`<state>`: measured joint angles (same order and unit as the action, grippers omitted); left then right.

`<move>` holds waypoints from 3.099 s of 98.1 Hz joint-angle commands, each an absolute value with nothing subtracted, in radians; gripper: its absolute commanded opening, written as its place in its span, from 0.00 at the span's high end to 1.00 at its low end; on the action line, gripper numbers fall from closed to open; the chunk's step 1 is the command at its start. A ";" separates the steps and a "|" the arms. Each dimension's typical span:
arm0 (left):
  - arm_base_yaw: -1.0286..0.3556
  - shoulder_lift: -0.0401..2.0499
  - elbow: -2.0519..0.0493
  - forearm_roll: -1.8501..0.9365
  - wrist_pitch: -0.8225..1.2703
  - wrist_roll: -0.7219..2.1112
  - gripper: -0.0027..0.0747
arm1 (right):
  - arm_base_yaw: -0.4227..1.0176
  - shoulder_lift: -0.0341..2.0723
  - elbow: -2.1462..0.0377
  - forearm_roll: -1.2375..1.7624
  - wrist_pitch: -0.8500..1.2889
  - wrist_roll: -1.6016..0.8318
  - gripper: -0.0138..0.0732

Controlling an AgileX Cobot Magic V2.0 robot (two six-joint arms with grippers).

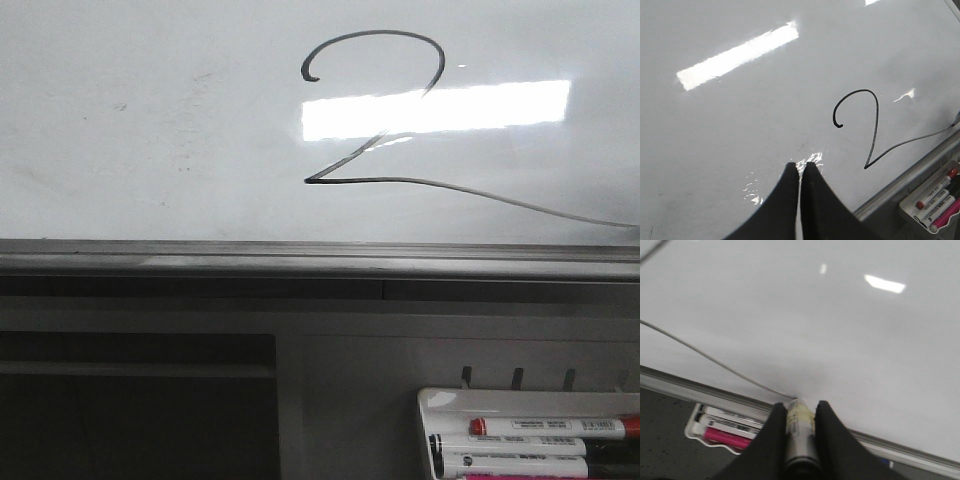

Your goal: Write number 2 on whiteboard

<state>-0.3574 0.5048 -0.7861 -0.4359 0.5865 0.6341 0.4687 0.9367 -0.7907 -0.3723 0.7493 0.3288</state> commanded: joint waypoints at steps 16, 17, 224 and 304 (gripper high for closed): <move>-0.354 0.509 -0.810 -0.472 0.514 0.623 0.99 | 0.464 0.810 -0.818 -0.394 0.559 0.328 0.93; -0.354 0.509 -0.810 -0.474 0.514 0.623 0.99 | 0.463 0.806 -0.821 -0.381 0.548 0.328 0.93; -0.564 0.950 -0.976 -0.886 0.935 1.149 0.77 | 1.154 1.005 -0.833 -0.564 -0.021 0.324 0.93; -0.564 0.950 -0.976 -0.886 0.929 1.149 0.99 | 1.154 0.973 -0.902 -0.566 0.106 0.324 0.29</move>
<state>-0.5584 0.9578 -0.9464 -0.8220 0.9760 1.1683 1.1534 1.0119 -0.8310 -0.5493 0.0989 0.3358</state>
